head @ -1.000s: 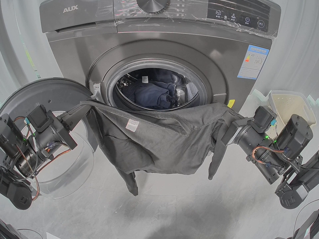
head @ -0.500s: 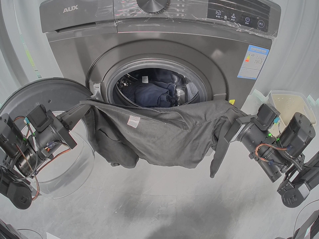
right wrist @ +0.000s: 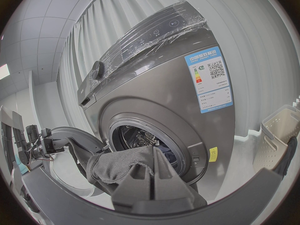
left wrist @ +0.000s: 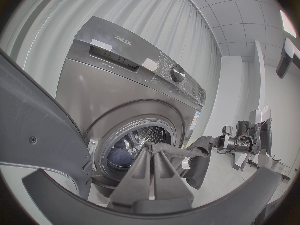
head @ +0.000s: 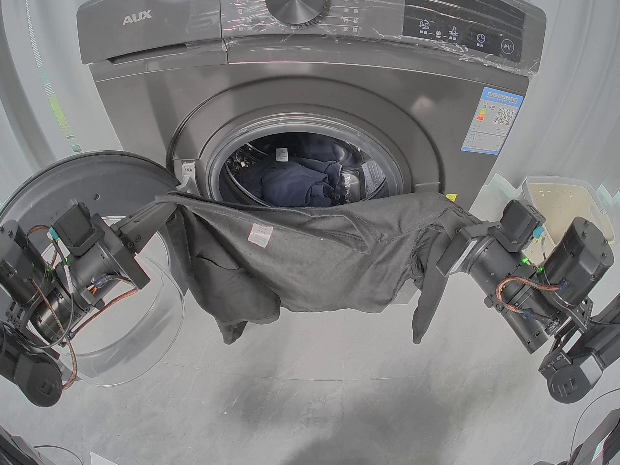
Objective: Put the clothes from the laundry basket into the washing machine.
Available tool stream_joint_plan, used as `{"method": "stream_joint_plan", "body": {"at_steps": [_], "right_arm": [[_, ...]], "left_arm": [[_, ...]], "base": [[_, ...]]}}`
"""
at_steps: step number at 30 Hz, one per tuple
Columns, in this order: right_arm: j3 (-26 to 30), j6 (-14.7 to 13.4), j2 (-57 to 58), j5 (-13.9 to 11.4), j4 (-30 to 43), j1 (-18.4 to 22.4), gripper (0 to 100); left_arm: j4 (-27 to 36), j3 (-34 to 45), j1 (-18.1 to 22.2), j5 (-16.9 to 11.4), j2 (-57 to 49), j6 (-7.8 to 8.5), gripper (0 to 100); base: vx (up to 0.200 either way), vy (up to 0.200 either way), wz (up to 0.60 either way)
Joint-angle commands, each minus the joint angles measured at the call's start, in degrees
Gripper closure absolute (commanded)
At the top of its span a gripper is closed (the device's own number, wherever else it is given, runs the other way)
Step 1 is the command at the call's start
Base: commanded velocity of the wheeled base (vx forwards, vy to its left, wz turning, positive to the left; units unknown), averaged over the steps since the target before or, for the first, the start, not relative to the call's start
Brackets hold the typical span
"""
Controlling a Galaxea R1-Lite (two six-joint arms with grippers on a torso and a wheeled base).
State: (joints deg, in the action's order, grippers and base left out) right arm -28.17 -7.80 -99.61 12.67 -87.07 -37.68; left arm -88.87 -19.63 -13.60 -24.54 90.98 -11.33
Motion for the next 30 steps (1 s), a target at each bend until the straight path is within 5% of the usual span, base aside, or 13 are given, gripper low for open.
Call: {"method": "stream_joint_plan", "body": {"at_steps": [1, 7, 14, 25, 26, 30], "right_arm": [[0.0, 0.0, -0.2, 0.2, 0.0, -0.2, 100], [0.4, -0.5, -2.3, 0.3, -0.1, -1.3, 100], [0.1, -0.6, -2.6, 0.4, -0.1, 0.5, 100], [5.4, -3.1, -7.4, 0.3, -0.9, -4.7, 100], [5.7, -3.4, -8.0, 0.2, -0.9, -5.1, 0], [11.3, -3.3, -11.2, -0.3, -0.9, -8.5, 0]], "left_arm": [[0.0, -0.1, -0.8, 0.0, 0.2, -0.01, 100], [0.1, -1.9, -5.6, 0.9, 0.7, -0.01, 100], [1.0, -2.8, -6.0, 0.9, 0.7, 0.16, 100], [1.1, -4.2, -10.7, 1.2, 2.0, 0.34, 100], [1.1, -4.5, -10.8, 1.2, 2.1, 0.25, 100], [1.1, -5.8, -11.9, 1.3, 3.4, 0.25, 100]], "base": [[0.0, 0.0, 0.0], [0.0, 0.0, 0.0], [0.0, 0.0, 0.0], [0.0, 0.0, 0.0], [0.0, 0.0, 0.0], [0.0, 0.0, 0.0]]}}
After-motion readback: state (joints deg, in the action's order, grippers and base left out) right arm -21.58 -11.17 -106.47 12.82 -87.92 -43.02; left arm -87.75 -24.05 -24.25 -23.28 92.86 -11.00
